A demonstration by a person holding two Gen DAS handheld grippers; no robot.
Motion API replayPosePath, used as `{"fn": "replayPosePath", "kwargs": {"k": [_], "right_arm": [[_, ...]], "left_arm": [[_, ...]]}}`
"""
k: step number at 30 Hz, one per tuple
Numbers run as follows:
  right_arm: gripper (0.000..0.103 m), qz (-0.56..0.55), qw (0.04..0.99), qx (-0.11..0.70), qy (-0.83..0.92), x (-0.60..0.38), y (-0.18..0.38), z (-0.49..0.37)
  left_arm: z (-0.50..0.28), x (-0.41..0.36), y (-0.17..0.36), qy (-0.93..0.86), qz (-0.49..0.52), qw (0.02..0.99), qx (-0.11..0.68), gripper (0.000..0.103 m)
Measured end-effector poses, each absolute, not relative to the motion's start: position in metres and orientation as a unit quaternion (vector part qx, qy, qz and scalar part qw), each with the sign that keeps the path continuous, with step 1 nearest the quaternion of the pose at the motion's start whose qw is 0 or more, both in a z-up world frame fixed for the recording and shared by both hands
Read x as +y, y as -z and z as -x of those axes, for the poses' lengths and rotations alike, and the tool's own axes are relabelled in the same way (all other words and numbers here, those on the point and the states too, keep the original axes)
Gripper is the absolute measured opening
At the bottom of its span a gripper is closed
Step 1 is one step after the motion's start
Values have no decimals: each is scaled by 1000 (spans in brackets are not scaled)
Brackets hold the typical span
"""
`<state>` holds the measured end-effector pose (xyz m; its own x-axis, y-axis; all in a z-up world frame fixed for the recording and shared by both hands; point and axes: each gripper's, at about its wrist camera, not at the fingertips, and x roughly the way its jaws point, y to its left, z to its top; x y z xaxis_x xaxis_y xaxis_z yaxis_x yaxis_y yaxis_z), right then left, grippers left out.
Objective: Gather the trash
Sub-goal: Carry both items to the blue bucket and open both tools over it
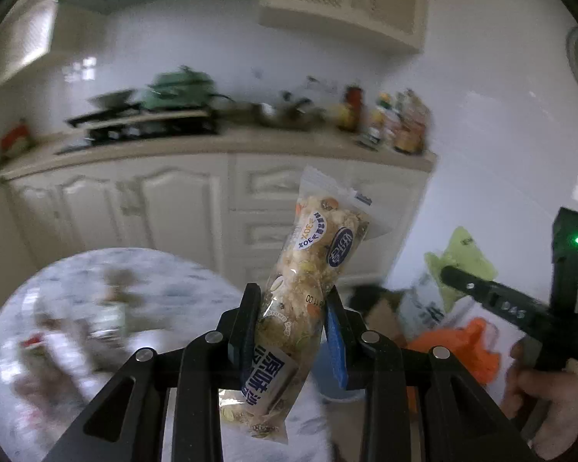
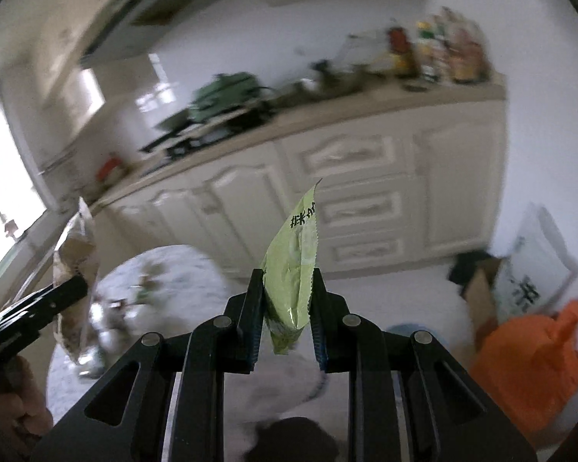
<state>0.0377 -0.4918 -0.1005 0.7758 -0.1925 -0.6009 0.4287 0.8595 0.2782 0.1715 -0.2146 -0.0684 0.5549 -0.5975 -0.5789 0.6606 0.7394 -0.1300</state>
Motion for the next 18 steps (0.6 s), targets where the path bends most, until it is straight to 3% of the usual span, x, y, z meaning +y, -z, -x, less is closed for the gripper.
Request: {"fn": "replayPosePath", "kwargs": {"k": [18], "right_arm": [[21,-317,838,375,238,-630,248,-56]], "left_arm": [[-301,-449,205,433,-137,761,463,28]]}}
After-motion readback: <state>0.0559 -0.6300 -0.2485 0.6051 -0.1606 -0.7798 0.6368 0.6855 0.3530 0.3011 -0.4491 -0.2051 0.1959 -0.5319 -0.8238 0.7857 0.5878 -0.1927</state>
